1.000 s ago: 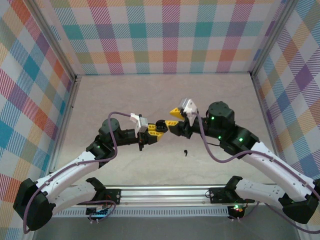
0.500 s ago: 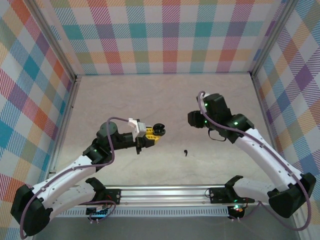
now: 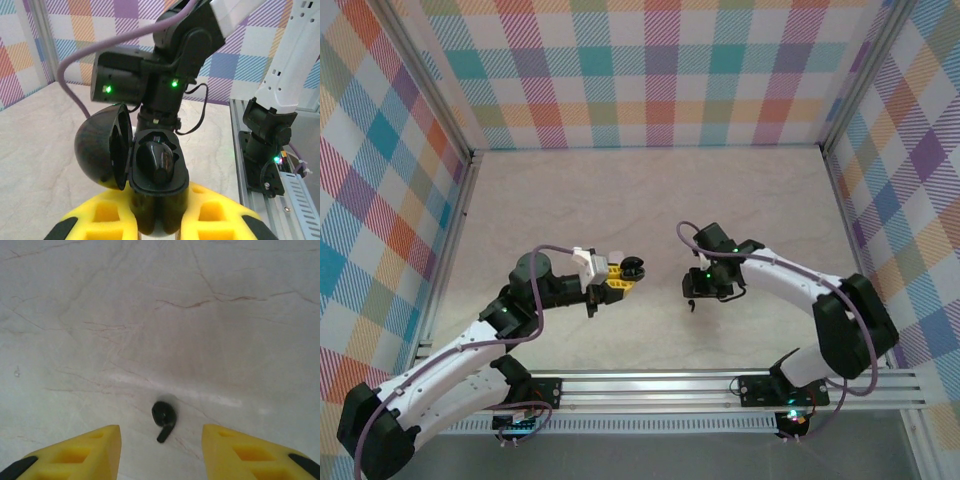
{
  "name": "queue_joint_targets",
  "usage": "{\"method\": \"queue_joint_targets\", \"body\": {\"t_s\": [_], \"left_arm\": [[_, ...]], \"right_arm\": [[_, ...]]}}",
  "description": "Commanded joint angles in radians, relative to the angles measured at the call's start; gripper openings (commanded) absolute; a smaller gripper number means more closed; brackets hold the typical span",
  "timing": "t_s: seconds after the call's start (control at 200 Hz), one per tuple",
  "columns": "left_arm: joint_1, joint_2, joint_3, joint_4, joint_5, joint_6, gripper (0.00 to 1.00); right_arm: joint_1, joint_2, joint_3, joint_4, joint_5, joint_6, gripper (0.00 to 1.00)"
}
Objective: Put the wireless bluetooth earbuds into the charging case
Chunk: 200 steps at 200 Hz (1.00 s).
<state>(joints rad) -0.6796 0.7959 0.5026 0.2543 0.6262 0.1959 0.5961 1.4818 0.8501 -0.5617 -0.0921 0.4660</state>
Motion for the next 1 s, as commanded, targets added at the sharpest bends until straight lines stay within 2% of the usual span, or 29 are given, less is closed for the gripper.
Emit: {"method": "queue_joint_targets", "body": {"t_s": [0.0,0.245,0.485,0.995], "left_arm": [[-0.01,-0.037,-0.015,-0.013,-0.016,0.014,0.0],[-0.01,-0.045,-0.017,-0.024,-0.032,0.02,0.0],[-0.011,0.002,-0.001,-0.015,-0.015,0.027,0.0],[-0.011,0.008,0.006,-0.024,-0.016,0.024,0.0]], "right_arm": [[-0.004,0.063,0.002,0.059,-0.052,-0.028,0.47],[-0.004,0.13,-0.045,0.116,-0.126,0.014,0.5],[0.012,0.105,-0.079,0.202,-0.23,0.13,0.48],[0.03,0.035,-0.074,0.107,-0.23,0.192,0.45]]}}
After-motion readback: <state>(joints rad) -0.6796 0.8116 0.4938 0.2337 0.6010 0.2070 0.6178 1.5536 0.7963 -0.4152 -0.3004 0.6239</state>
